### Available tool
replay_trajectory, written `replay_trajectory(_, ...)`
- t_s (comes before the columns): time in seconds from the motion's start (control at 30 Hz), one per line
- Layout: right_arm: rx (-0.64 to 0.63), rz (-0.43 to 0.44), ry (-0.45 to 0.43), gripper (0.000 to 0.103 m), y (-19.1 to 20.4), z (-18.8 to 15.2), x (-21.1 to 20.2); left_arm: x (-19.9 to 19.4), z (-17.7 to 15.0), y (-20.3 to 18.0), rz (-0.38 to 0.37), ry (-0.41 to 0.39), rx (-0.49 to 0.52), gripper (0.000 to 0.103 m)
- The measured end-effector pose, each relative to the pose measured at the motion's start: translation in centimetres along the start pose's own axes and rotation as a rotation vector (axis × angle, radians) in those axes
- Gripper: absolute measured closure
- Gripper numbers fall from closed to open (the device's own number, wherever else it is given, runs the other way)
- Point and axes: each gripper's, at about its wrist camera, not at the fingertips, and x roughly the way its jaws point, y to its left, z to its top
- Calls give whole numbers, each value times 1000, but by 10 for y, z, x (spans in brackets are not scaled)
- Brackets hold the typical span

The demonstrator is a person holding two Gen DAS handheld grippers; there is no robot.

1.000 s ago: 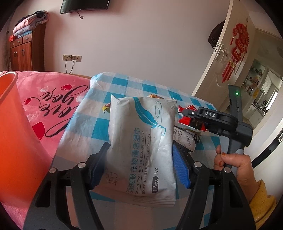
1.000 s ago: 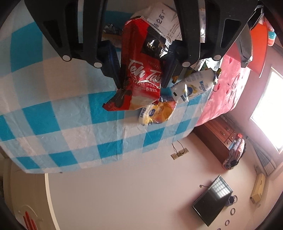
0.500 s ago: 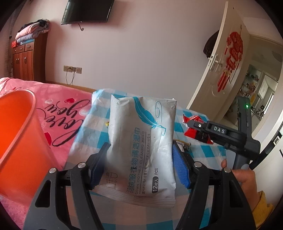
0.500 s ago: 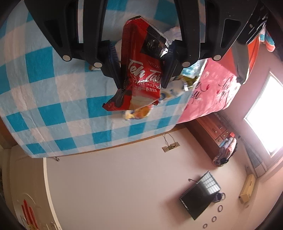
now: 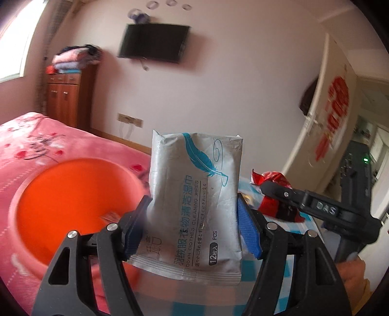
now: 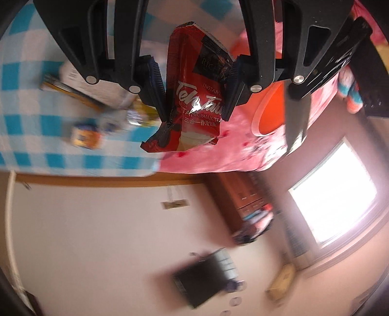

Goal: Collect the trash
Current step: 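Carry both items to the orange bucket and open both tools to drop them, then return both tools to the table over the remaining trash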

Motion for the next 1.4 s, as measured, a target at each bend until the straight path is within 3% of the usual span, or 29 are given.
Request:
replay_trajectory(0.2,-129,116,43,57,84,8,35,-30,15,54,137,-71,-60,34)
replay_trajectory(0.5,-218,191,110,56,151,4,88,-25,11,108,212,-54,-150,33)
replay_trajectory(0.57,-230,212,141,54,158,0,102,-20,9,117,232,-44,-166,28)
replay_trajectory(0.6,-224,215,149,50,158,-2,108,-18,7,122,253,-38,-172,25)
replay_trajectory(0.67,-212,185,144,30,156,-4,113,-16,5,127,262,-35,-181,18)
replay_trajectory(0.77,-182,179,120,28,146,-6,107,-17,2,132,282,-39,-184,13)
replay_trajectory(0.87,-141,148,72,13,128,-4,92,-17,1,132,318,-40,-160,12)
replay_trajectory(1.03,-134,70,-1,13,102,-4,67,-18,-1,125,314,-38,-146,10)
replay_trajectory(1.4,-110,-44,-20,13,56,-28,42,-15,-3,95,257,-40,-99,6)
